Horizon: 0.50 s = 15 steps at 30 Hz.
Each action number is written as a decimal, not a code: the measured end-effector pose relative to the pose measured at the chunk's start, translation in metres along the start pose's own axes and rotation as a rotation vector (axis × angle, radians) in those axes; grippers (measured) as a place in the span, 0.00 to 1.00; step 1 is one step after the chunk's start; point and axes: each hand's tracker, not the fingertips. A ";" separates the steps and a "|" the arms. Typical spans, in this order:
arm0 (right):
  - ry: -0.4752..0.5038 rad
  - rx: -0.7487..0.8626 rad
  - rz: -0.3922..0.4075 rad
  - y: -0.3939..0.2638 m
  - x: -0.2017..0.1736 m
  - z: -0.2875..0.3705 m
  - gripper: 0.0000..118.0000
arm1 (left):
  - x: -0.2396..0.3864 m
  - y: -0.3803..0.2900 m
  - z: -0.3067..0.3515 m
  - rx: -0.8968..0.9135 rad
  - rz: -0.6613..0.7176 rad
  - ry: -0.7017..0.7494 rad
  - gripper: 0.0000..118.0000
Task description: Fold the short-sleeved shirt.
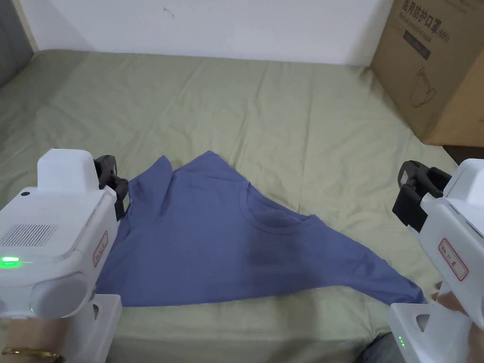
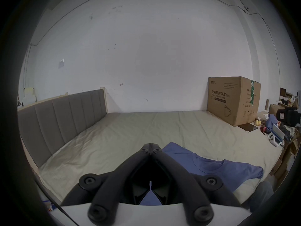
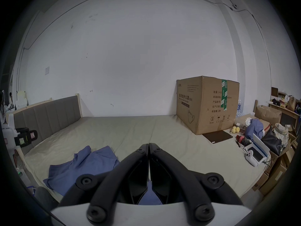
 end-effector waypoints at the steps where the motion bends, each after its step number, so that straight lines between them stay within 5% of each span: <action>1: -0.003 0.002 -0.004 0.001 -0.002 0.002 0.00 | 0.000 -0.001 0.000 -0.002 0.004 0.000 0.00; 15: 0.009 -0.024 -0.004 0.002 -0.004 -0.001 0.00 | -0.020 0.007 -0.014 -0.094 0.031 0.015 0.00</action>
